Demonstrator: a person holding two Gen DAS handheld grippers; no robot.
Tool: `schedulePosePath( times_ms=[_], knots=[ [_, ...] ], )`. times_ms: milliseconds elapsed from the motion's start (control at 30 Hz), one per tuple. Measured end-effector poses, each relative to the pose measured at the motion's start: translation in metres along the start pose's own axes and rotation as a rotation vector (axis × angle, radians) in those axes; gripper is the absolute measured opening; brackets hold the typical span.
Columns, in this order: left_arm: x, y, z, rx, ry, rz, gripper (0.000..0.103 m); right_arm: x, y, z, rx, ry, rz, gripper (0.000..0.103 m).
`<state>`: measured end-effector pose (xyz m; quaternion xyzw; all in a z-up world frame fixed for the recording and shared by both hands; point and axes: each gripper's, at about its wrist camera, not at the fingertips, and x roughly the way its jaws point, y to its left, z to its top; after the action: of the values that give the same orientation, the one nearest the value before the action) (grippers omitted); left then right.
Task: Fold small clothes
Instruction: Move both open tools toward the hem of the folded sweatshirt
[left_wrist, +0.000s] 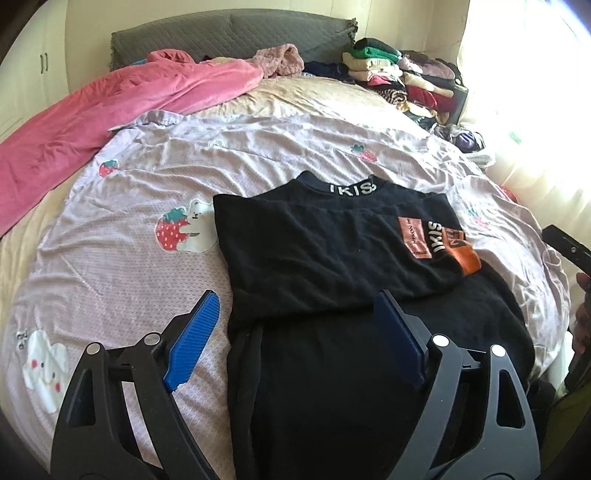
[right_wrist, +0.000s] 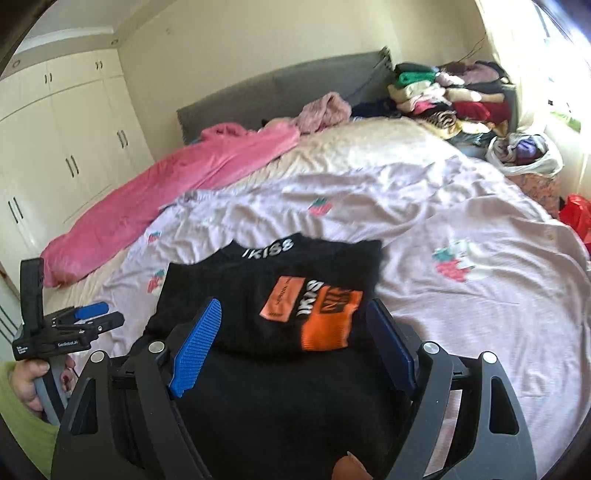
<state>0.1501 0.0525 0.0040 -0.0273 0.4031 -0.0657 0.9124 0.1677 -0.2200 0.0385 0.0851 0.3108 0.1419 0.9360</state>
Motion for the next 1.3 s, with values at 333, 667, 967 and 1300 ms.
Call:
schedulePosePath(
  times_ms=[333,667,967,1300],
  knots=[
    [-0.034,0.005,-0.003,-0.024,-0.053,0.014,0.092,-0.062,-0.028,-0.004,0.042,-0.094,-0.06,0.097],
    [-0.06,0.017,-0.011,-0.054,-0.086,0.022,0.093,-0.118,-0.042,-0.009,0.043,-0.169,-0.13,0.097],
    [-0.075,0.029,-0.028,-0.062,-0.094,0.033,0.093,-0.169,-0.059,-0.025,0.075,-0.226,-0.186,0.097],
    [-0.083,0.04,-0.049,-0.074,-0.08,0.05,0.093,-0.21,-0.087,-0.038,0.127,-0.28,-0.269,0.097]
  ],
)
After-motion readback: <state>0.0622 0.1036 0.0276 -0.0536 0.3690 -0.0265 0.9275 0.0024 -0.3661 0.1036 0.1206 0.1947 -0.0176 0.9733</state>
